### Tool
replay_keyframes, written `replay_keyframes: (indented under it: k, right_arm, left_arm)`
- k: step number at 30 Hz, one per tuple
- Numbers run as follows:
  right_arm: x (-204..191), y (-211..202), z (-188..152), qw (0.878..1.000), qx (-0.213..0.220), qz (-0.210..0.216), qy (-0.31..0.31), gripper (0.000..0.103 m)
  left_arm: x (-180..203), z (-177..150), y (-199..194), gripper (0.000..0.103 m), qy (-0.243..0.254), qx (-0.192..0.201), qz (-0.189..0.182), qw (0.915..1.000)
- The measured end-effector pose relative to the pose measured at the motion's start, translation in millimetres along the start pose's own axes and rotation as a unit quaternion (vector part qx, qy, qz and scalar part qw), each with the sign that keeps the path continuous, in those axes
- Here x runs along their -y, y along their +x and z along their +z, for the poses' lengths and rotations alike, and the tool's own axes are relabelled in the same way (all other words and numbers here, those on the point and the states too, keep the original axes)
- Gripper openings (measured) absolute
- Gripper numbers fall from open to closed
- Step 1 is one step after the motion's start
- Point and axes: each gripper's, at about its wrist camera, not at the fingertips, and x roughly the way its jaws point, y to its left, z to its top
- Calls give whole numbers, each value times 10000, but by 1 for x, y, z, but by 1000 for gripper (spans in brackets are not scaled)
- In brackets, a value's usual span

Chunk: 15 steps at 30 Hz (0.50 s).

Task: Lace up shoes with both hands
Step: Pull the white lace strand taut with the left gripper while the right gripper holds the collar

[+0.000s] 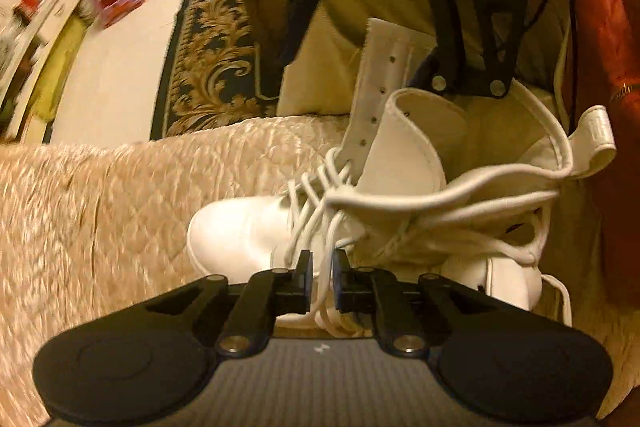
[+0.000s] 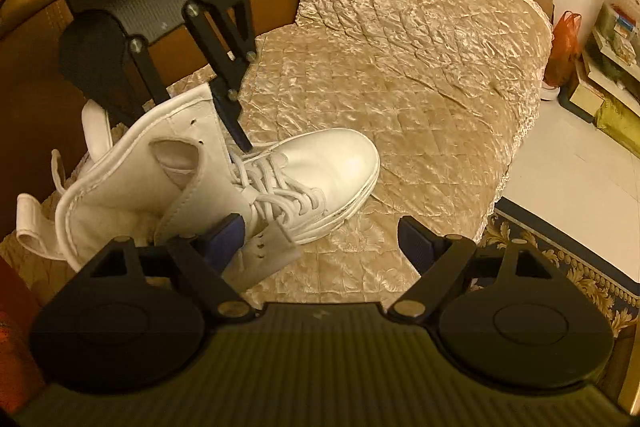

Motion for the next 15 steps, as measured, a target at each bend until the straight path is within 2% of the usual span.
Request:
replay_keyframes:
  k: [4, 8, 12, 15]
  right_arm:
    - [0, 0, -1, 10000, 3, -35, 74, 91]
    - [1, -1, -2, 9999, -1, -82, 138, 91]
    - [3, 0, -3, 9998, 21, -59, 190, 91]
    - [4, 0, -3, 9997, 27, -48, 221, 91]
  left_arm:
    - [-1, -3, -1, 11, -1, -49, 4, 10000]
    - [1, 4, 2, 4, 105, 103, -88, 9999]
    - [2, 16, -1, 4, 299, 240, -53, 9993]
    - [6, 23, 3, 4, 549, 205, 23, 9983]
